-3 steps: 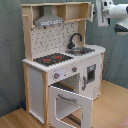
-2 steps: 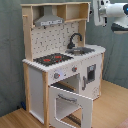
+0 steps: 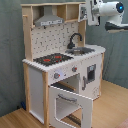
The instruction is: Play with the kitchen
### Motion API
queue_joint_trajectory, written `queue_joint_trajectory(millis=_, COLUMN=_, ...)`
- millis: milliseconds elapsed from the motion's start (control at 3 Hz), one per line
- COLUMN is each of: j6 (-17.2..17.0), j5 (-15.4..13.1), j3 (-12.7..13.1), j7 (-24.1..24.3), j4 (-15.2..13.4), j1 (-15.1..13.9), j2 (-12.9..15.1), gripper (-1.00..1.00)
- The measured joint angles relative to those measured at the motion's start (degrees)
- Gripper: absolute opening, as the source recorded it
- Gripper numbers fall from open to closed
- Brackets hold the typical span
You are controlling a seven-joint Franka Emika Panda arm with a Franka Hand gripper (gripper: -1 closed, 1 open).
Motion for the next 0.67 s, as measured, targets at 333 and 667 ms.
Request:
queue_joint_trajectory(millis=333, j6=-2.2, j5=-0.1, j3=2.0, j7=0.0, j4=3.8, j1=0.0, j2=3.6, gripper=-1.0)
queue_joint_trajectory(millis=667, j6=-4.4, j5=-0.5, j3=3.6, j7=-0.1, j4=7.5, j1=-0.1, j2=7.0, gripper=-1.0)
